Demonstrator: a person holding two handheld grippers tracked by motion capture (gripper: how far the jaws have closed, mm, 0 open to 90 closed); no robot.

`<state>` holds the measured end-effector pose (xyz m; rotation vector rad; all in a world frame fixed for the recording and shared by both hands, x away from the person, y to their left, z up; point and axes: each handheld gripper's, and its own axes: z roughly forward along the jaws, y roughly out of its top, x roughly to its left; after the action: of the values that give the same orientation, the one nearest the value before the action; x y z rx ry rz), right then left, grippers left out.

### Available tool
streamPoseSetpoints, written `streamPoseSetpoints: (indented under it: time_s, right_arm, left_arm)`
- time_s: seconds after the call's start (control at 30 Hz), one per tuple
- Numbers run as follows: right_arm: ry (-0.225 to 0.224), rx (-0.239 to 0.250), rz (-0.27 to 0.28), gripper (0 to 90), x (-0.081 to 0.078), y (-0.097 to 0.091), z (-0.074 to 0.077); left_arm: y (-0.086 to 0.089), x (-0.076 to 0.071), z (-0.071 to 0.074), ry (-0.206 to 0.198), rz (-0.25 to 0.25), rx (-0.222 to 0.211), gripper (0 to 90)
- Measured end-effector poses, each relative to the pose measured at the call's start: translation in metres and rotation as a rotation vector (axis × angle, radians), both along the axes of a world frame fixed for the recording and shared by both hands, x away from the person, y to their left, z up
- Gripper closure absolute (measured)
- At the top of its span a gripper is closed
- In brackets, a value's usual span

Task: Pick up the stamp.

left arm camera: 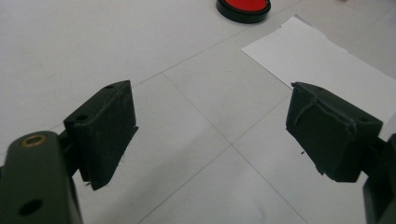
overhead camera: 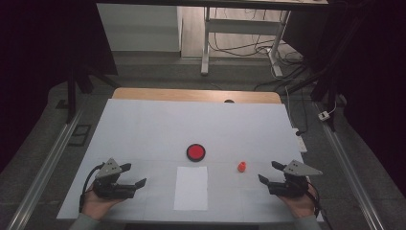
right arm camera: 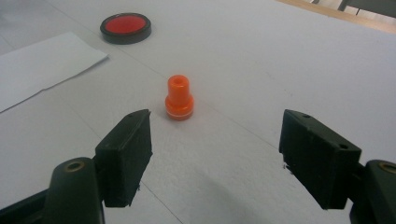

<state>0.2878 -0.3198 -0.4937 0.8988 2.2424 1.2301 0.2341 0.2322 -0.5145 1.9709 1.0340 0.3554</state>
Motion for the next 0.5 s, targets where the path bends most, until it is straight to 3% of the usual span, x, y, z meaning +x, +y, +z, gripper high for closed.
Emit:
streamPoseSetpoints:
  time_s: [0.5]
  right_arm:
    - [-0.017, 0.006, 0.009, 25.6, 0.001, 0.008, 0.011]
  left_arm:
    - [-0.003, -0.001, -0.001, 0.005, -0.014, 0.009, 16.3]
